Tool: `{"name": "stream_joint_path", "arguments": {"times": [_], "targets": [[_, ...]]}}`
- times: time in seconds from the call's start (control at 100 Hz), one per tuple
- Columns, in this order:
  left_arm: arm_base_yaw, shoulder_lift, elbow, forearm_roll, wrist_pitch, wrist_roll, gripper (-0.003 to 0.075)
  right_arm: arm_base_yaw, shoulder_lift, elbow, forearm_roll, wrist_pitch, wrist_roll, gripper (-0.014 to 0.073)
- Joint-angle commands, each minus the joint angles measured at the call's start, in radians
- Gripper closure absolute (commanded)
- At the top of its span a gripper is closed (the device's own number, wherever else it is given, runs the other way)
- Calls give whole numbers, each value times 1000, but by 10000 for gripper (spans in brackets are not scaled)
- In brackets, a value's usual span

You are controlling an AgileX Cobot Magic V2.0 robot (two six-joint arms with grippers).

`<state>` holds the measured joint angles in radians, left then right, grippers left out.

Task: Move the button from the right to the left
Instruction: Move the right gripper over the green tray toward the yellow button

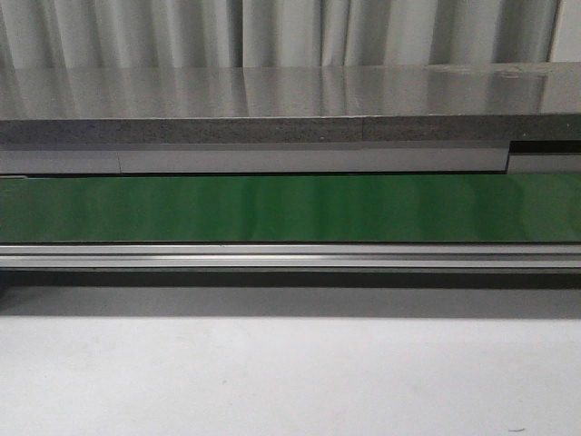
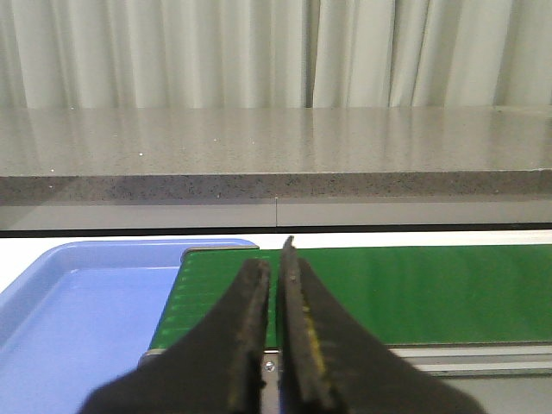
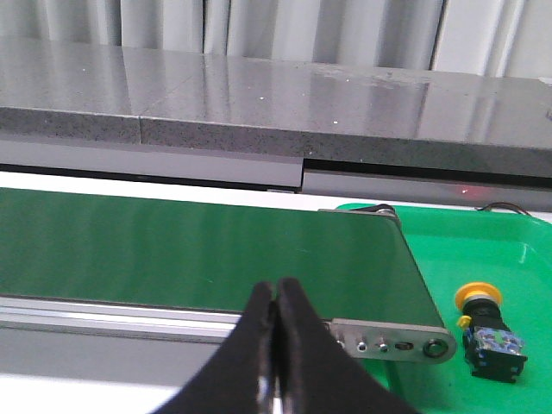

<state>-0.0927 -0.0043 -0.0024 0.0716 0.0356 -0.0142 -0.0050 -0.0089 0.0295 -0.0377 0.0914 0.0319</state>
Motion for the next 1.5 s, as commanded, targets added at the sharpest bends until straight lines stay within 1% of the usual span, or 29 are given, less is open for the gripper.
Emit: {"name": "stream_joint_path", "arguments": {"times": [0.0, 0.83, 0.98, 1.04, 1.18, 1.34, 1.49], "targets": [[-6, -37, 41, -8, -80, -12, 715, 2, -17, 1, -13, -85, -1, 662], [-6, -37, 41, -8, -80, -12, 715, 2, -17, 1, -13, -86, -1, 662], [-6, -37, 41, -8, -80, -12, 715, 2, -17, -4, -13, -160, -1, 662], [-6, -37, 41, -8, -80, -12, 715, 2, -17, -19, -13, -166, -1, 662], [-6, -37, 41, -8, -80, -12, 715, 2, -8, -114, -12, -91, -1, 662], [-6, -37, 41, -8, -80, -12, 715, 2, 52, -286, -13, 78, -2, 662], [-6, -37, 41, -8, -80, -12, 715, 2, 176, -442, -13, 242, -2, 662]]}}
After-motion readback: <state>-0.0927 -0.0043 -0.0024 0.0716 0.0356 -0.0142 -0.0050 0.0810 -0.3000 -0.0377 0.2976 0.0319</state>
